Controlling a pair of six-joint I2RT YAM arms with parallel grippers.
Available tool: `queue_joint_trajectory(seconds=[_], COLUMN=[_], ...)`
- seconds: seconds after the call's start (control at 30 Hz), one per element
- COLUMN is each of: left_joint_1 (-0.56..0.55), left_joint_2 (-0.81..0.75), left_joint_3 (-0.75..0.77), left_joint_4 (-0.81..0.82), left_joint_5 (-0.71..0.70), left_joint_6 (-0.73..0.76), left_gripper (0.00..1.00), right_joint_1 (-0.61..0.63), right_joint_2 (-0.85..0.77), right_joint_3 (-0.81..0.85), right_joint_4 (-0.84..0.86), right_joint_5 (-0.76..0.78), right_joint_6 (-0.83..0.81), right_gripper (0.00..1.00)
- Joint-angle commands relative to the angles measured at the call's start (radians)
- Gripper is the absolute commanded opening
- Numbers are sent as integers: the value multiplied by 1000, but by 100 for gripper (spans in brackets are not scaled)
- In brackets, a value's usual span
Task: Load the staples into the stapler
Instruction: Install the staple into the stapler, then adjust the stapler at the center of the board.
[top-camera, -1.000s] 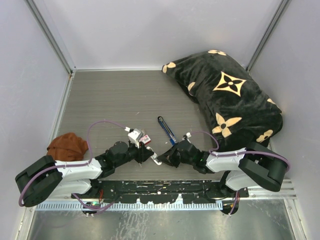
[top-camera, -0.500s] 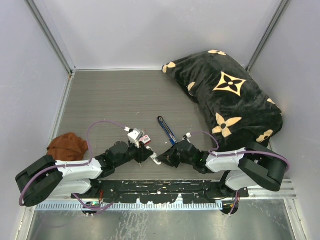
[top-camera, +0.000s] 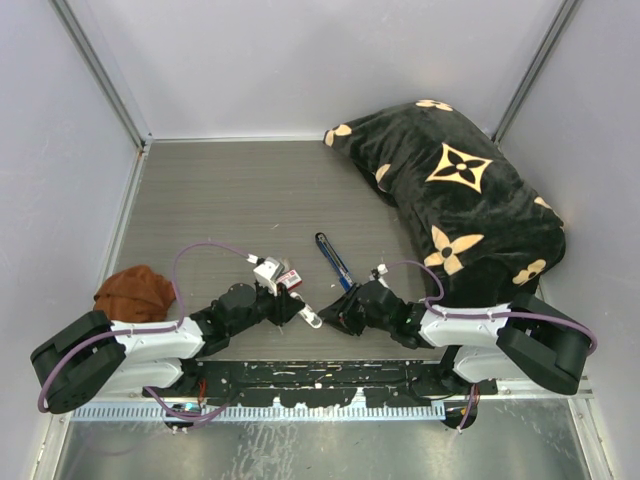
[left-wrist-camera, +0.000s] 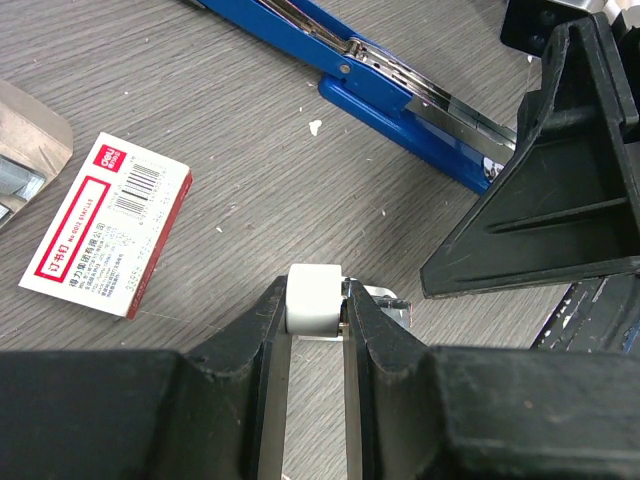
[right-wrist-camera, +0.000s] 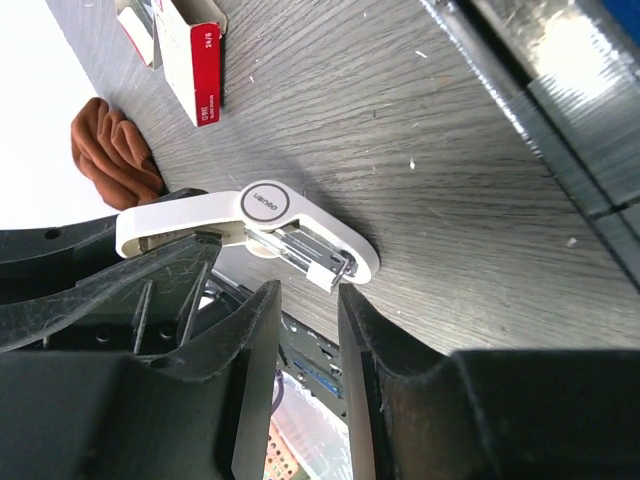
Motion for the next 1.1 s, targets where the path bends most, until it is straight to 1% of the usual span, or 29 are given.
queue_joint_trajectory(seconds=[0.0,0.07,0.17,0.27,0.33,0.4,0.43,0.47,0.53,0.6,0.63,0.7,0.77,0.83,0.93,1.0,1.07], left_joint_1=[-4,-4,-4,-5,-4,-4,-3,-4,-4,-3,-5,-2,-2,-1,18,67,127], left_joint_2=[4,12,20,29,21,-1,-9,-20,-55,-98,-120,-172,-232,-286,-328,-320,-295], left_joint_3=[3,9,42,102,116,94,82,74,71,69,70,74,90,115,165,198,220], left_joint_4=[56,52,-10,-146,-225,-229,-227,-231,-256,-293,-317,-381,-476,-575,-711,-774,-793], left_joint_5=[0,1,0,-19,-59,-74,-77,-76,-52,-21,-8,3,-2,-10,-8,40,113], left_joint_6=[-1,-9,-25,-55,-127,-176,-198,-218,-243,-269,-281,-297,-310,-316,-305,-291,-280], left_gripper=[0,0,0,0,0,0,1,6,20,30,38,52,62,68,76,76,76], right_joint_1=[4,5,12,38,65,88,95,104,121,132,133,135,136,136,136,136,136], right_joint_2=[-24,-26,-20,-4,2,11,16,18,18,15,8,-14,-50,-87,-138,-158,-176], right_joint_3=[30,50,117,219,279,326,337,341,336,320,307,280,252,227,205,192,179], right_joint_4=[0,0,-33,-184,-273,-353,-380,-396,-402,-397,-392,-374,-356,-354,-370,-381,-386], right_joint_5=[40,41,39,78,132,195,200,239,268,280,283,286,293,300,309,315,318], right_joint_6=[-69,-140,-324,-490,-562,-593,-593,-589,-572,-548,-536,-517,-507,-503,-505,-502,-500], right_gripper=[36,38,39,39,39,41,42,43,46,48,50,52,54,55,56,56,56])
